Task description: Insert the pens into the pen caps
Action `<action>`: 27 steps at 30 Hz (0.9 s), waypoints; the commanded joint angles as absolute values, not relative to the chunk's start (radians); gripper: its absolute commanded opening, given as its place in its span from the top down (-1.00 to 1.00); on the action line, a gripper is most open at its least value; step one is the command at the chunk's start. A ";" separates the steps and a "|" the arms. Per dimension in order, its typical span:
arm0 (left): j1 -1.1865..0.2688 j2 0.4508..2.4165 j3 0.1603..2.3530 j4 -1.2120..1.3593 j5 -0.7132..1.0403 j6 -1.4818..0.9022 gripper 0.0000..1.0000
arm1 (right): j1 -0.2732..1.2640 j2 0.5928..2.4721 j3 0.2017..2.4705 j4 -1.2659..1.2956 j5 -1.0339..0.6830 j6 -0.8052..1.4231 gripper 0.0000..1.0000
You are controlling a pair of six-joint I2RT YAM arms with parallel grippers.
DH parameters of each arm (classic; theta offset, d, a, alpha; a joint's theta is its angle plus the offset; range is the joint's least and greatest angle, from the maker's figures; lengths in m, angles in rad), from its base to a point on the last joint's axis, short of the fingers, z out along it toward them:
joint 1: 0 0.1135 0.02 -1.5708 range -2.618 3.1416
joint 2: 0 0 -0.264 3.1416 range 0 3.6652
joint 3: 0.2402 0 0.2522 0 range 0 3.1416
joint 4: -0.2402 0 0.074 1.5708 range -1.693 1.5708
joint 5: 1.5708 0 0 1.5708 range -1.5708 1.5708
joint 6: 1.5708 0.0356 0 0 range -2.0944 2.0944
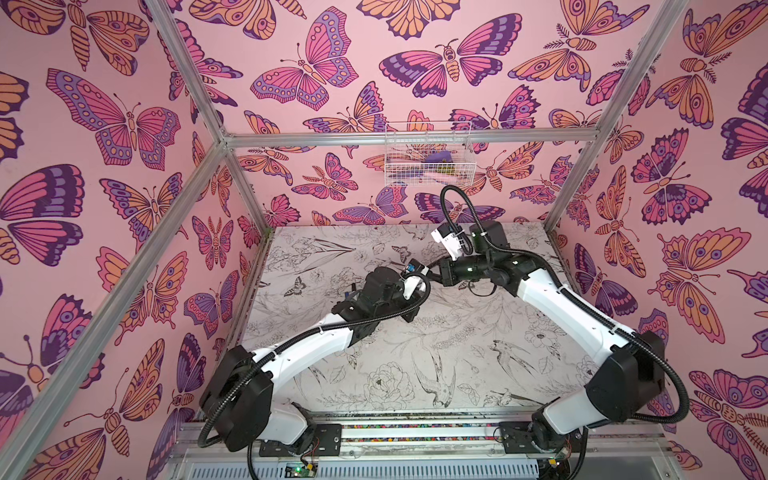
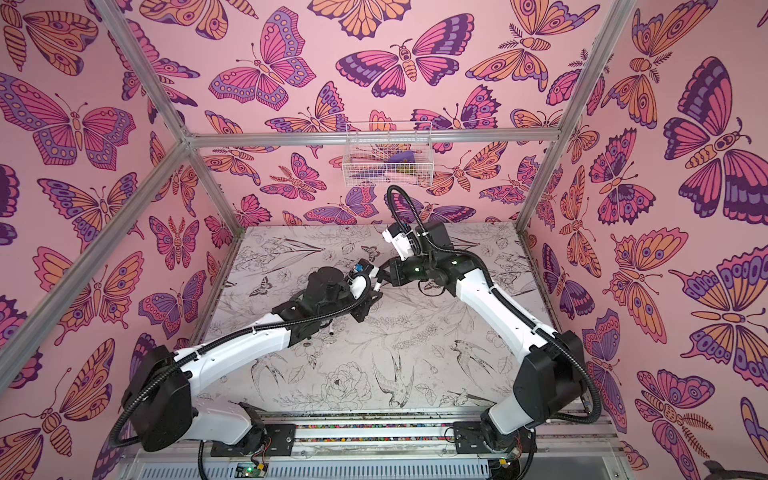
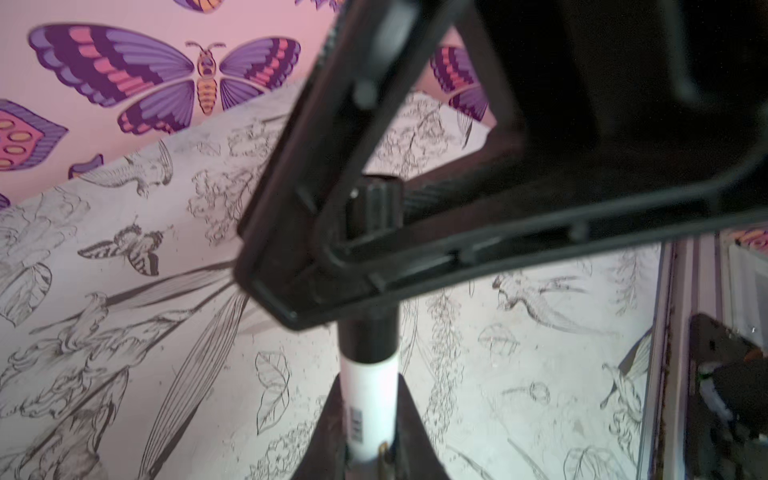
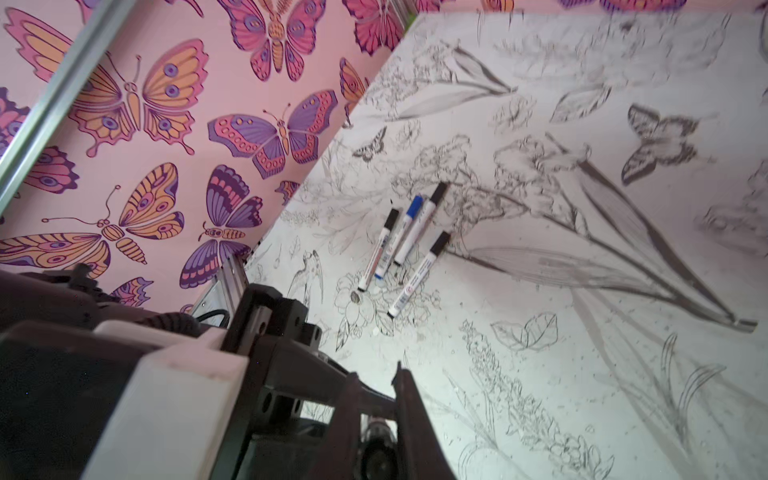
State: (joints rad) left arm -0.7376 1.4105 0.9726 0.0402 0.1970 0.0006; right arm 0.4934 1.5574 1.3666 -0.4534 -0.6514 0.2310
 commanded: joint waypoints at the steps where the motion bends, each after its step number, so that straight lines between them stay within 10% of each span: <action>1: -0.758 1.332 1.166 0.928 0.268 0.115 1.00 | 0.540 1.664 1.265 -0.831 -0.665 0.191 1.00; 27: -0.673 1.417 1.173 1.051 0.369 -0.226 1.00 | 0.458 1.646 1.203 -0.611 -0.815 0.351 1.00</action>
State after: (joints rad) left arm -0.7109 1.5520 1.1130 -0.0917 0.2935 -0.1013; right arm 0.4286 1.5909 1.2957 -0.3653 -0.7322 0.3260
